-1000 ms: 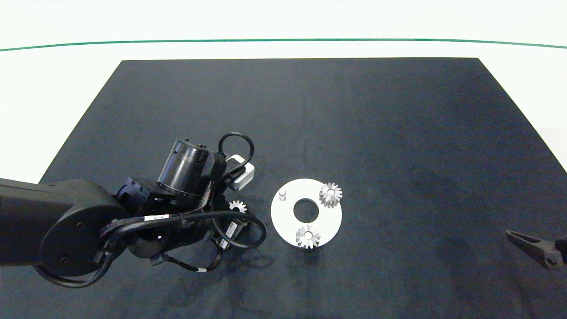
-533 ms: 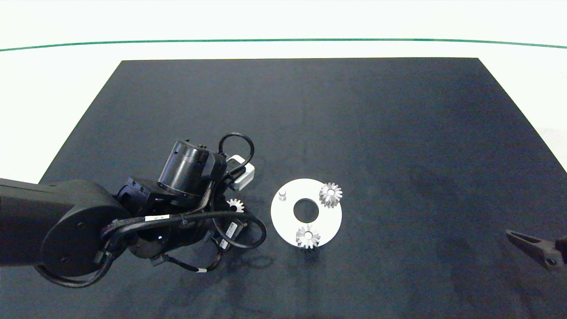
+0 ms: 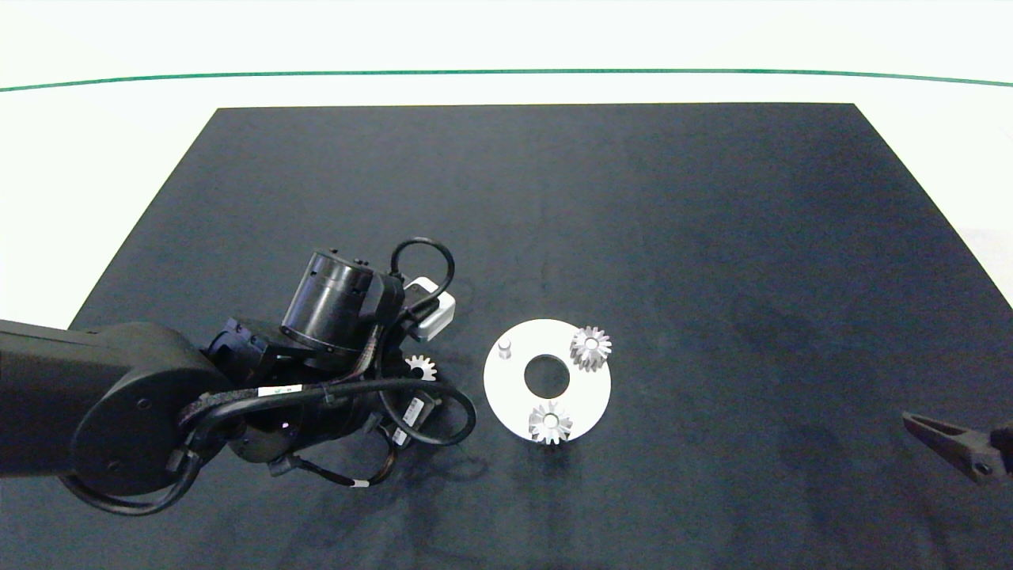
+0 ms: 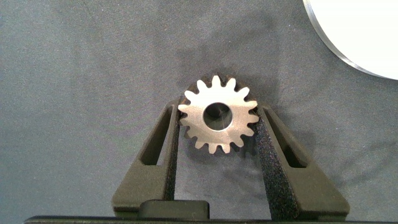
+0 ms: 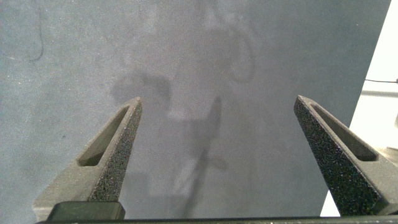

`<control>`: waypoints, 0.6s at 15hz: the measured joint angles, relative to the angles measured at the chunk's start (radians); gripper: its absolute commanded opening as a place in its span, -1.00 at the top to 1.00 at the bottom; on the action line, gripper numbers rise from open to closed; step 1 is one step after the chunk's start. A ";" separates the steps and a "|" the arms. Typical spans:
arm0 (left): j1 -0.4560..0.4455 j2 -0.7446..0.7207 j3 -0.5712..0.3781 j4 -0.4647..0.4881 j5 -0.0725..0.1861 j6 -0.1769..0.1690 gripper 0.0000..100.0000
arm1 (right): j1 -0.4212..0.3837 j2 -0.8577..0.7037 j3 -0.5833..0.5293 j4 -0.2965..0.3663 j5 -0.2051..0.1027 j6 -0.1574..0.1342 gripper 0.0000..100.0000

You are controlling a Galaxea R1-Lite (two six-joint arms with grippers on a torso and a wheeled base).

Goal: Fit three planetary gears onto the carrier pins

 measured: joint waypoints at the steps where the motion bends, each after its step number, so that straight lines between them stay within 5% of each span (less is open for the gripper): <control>1: 0.000 0.000 0.000 0.000 0.000 0.000 0.57 | 0.000 0.000 0.000 0.000 0.000 0.000 -1.00; 9: 0.000 -0.003 0.001 0.003 0.000 0.000 0.90 | 0.004 0.004 0.004 0.002 0.003 -0.001 -1.00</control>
